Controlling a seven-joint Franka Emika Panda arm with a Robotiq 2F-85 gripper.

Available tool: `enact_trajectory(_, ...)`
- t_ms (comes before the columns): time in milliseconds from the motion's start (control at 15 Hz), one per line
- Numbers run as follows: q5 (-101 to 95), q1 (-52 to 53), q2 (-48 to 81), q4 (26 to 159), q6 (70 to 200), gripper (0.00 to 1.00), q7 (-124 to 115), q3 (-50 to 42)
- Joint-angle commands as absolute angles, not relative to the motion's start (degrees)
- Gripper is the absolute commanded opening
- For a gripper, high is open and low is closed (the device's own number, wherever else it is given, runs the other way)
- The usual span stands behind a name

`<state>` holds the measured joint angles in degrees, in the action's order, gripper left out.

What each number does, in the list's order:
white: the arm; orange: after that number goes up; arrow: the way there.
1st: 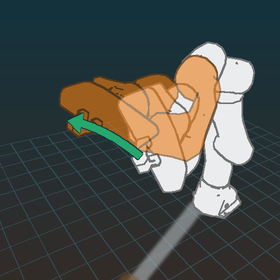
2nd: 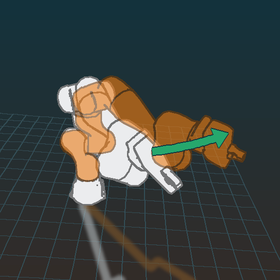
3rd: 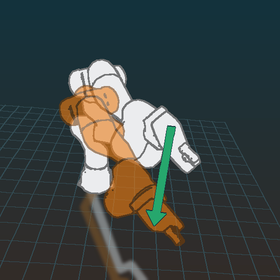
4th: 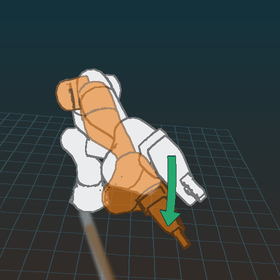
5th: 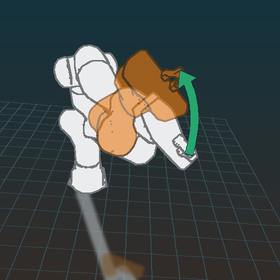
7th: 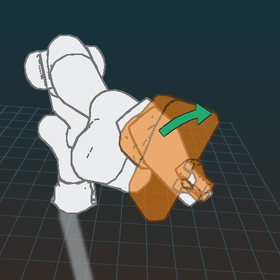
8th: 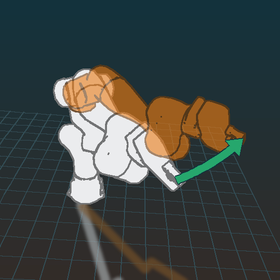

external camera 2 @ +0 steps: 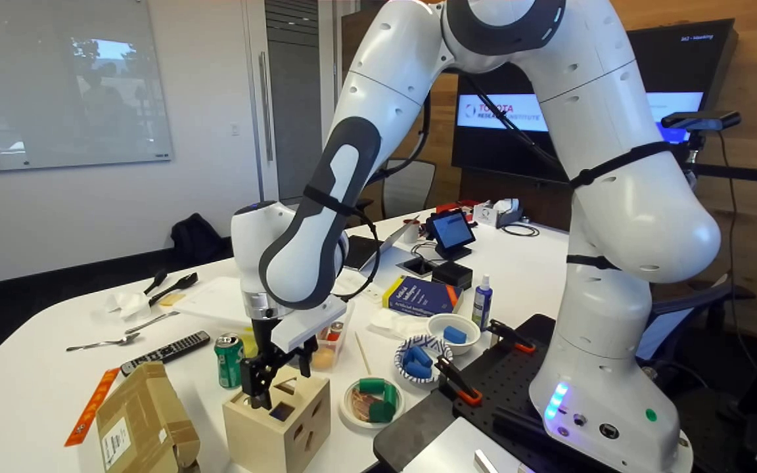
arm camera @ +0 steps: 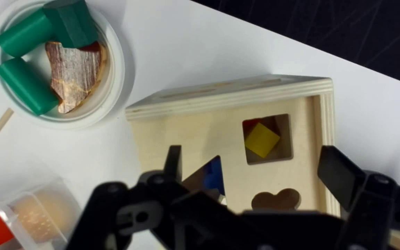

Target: Put the yellow block in the wooden box

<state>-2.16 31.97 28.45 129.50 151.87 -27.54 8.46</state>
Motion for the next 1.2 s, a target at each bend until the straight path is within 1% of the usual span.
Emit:
enact_trajectory(0,-0.6,30.9,26.1,131.6,152.6,1.00,-28.8,8.8)
enact_trajectory(467,-3.2,33.0,28.6,129.6,154.3,1.00,-32.9,5.5)
enact_trajectory(1133,-6.8,40.5,33.4,126.6,159.9,1.00,-41.2,-2.5)
